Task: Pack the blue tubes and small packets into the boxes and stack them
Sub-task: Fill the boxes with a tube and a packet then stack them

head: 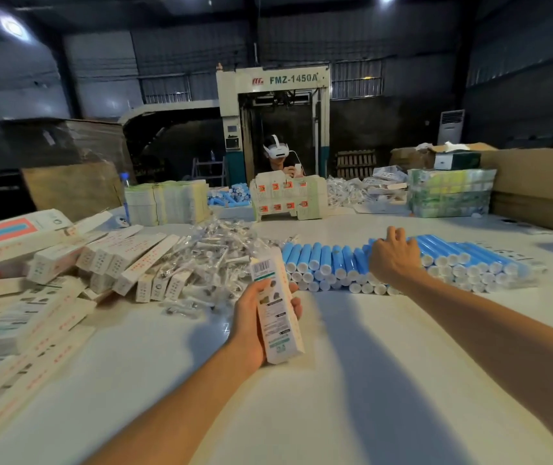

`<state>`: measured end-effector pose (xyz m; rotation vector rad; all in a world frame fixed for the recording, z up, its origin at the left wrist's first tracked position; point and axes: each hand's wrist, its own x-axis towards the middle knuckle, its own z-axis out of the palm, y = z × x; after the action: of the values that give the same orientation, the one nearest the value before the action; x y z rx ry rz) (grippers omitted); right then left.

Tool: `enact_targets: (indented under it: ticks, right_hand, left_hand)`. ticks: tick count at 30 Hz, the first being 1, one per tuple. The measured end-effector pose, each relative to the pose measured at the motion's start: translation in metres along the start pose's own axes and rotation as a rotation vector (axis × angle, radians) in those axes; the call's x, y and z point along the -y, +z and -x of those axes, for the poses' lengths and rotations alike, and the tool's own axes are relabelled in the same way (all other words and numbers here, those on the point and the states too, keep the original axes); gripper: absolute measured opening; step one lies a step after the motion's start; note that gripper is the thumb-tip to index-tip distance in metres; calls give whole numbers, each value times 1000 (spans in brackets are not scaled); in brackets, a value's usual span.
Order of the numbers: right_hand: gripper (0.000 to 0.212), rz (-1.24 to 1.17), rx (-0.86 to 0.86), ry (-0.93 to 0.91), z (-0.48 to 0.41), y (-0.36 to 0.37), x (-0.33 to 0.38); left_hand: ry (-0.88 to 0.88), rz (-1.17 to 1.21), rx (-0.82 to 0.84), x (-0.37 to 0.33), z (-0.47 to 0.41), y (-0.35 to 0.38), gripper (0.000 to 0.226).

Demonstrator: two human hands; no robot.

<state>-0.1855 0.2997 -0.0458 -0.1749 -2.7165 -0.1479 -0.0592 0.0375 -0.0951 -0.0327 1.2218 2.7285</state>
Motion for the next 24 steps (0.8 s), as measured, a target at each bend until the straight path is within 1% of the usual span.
enact_targets:
  ticks: [2, 4, 5, 7, 10, 12, 13, 14, 17, 19, 21, 22, 24]
  right_hand:
    - [30, 45, -43, -6, -1, 8, 3]
    - [31, 56, -69, -3, -1, 7, 8]
    - [31, 65, -62, -8, -2, 6, 10]
    - [33, 72, -34, -23, -1, 4, 15]
    - [48, 29, -14, -15, 4, 0, 22]
    - [57, -86, -26, 14, 8, -7, 25]
    - [60, -203, -38, 26, 9, -13, 27]
    - [63, -388, -36, 39, 11, -20, 28]
    - [69, -1184, 45, 82, 23, -52, 32]
    - [74, -1594, 42, 40, 36, -74, 36]
    - [87, -1832, -19, -62, 45, -94, 38]
    - [94, -1906, -34, -113, 48, -103, 38]
    - [106, -1999, -6, -186, 51, -116, 39]
  left_hand:
    - [-10, -20, 27, 1, -1, 0, 48]
    - [-4, -66, 59, 1, -1, 1, 38]
    - [3, -91, 74, 1, 0, 2, 35]
    - [19, -126, 94, 2, 1, 4, 37]
    - [81, -217, 121, 3, 2, 5, 38]
    - [154, -280, 148, 2, 2, 5, 42]
    - [178, -297, 159, 1, 2, 5, 46]
    - [189, -313, 166, -1, 2, 5, 49]
    - [192, -378, 174, -3, 2, 3, 58]
    - [189, -397, 185, -4, 2, 2, 57]
    - [190, -423, 198, -4, 3, 3, 56]
    - [193, -436, 203, -4, 4, 4, 57]
    - [199, -451, 210, -4, 5, 6, 59]
